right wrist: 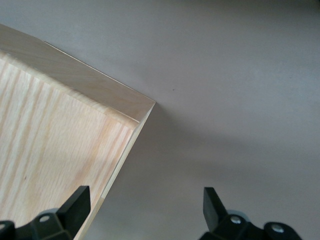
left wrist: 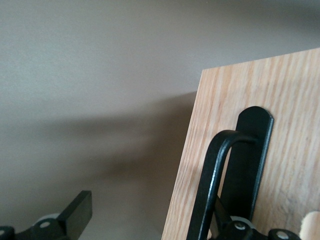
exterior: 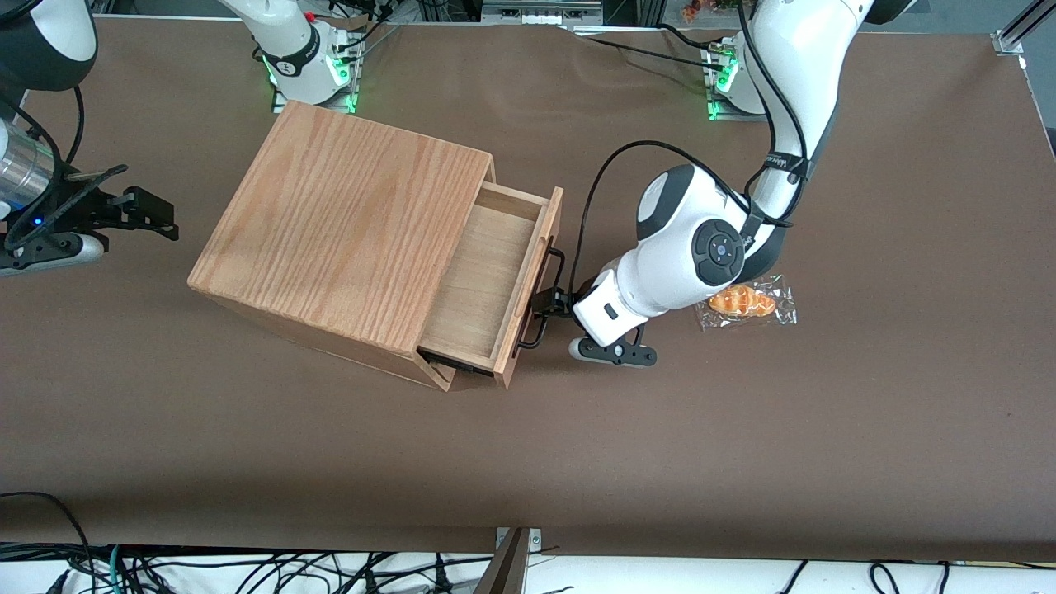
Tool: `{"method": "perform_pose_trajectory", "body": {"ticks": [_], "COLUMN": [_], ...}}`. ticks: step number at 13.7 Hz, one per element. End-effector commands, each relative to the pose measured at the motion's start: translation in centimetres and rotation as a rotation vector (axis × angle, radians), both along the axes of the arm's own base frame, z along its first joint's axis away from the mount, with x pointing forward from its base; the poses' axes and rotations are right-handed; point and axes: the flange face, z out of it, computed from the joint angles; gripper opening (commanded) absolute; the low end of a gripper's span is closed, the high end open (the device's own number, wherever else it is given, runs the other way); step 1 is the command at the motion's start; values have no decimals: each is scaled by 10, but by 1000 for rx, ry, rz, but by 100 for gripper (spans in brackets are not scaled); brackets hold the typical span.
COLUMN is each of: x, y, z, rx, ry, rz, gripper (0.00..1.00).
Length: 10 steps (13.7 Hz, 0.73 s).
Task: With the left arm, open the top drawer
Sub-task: 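Pull the handle with the left gripper, sliding the drawer out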
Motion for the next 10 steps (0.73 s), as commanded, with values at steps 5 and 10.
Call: {"method": "perform_pose_trajectory", "body": {"ticks": [5,10], "x": [17,17], "y": [30,28], "z": [-1,5], "rx": [27,12], "ry": [-4,2], "rz": [18,35], "gripper": [100,100]}}
